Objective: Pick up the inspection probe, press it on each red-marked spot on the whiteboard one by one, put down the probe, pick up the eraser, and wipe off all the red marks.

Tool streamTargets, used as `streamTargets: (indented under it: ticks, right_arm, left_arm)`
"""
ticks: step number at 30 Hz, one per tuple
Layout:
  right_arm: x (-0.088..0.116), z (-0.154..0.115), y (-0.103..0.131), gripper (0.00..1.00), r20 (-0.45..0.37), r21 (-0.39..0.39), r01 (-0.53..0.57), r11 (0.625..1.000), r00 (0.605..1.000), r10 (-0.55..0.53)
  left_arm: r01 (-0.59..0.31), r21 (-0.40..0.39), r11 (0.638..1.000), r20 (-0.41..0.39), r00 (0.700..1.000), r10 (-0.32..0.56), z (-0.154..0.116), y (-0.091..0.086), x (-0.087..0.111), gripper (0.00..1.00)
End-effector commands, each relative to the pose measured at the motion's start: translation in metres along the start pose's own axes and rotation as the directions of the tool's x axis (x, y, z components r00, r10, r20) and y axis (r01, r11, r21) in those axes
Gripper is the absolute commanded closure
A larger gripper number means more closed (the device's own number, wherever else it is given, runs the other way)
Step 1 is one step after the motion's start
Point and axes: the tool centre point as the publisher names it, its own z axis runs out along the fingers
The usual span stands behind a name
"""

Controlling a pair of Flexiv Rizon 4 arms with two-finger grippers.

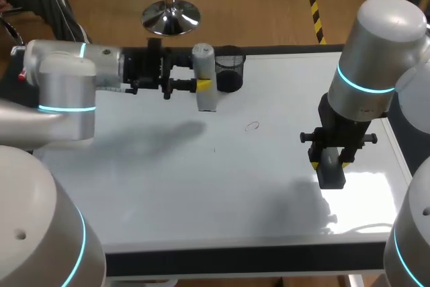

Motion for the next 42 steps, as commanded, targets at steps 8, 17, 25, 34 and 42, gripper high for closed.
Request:
streamTargets:
  ticks: [8, 17, 25, 34, 42]
  right_arm:
    - [-0.001, -0.001, -0.001, 1.0, -0.003, -0.002, 0.001, 1.0, 1.0, -0.001]
    - [-0.001, -0.001, -0.001, 1.0, -0.003, -0.002, 0.001, 1.0, 1.0, -0.001]
    - [-0.001, -0.001, -0.001, 1.0, -0.003, -0.002, 0.001, 1.0, 1.0, -0.001]
    - [-0.001, -0.001, -0.001, 1.0, -0.003, -0.002, 0.001, 1.0, 1.0, -0.001]
    - [-0.001, -0.001, -0.001, 1.0, -0.003, -0.002, 0.001, 1.0, 1.0, -0.001]
  left_arm:
    - [0.006, -0.014, 1.0, 0.029, 1.0, -0.005, -0.043, -0.002, 0.01, 1.0]
    - [0.012, -0.015, 1.0, 0.049, 0.999, -0.011, -0.068, 0.004, 0.013, 1.0]
    - [0.017, -0.011, 1.0, 0.06, 0.998, -0.016, -0.088, 0.013, 0.011, 1.0]
    - [0.024, 0.005, 1.0, 0.08, 0.997, -0.025, -0.111, 0.025, 0.013, 1.0]
    - [0.021, 0.009, 1.0, 0.083, 0.996, -0.022, -0.117, 0.027, 0.015, 1.0]
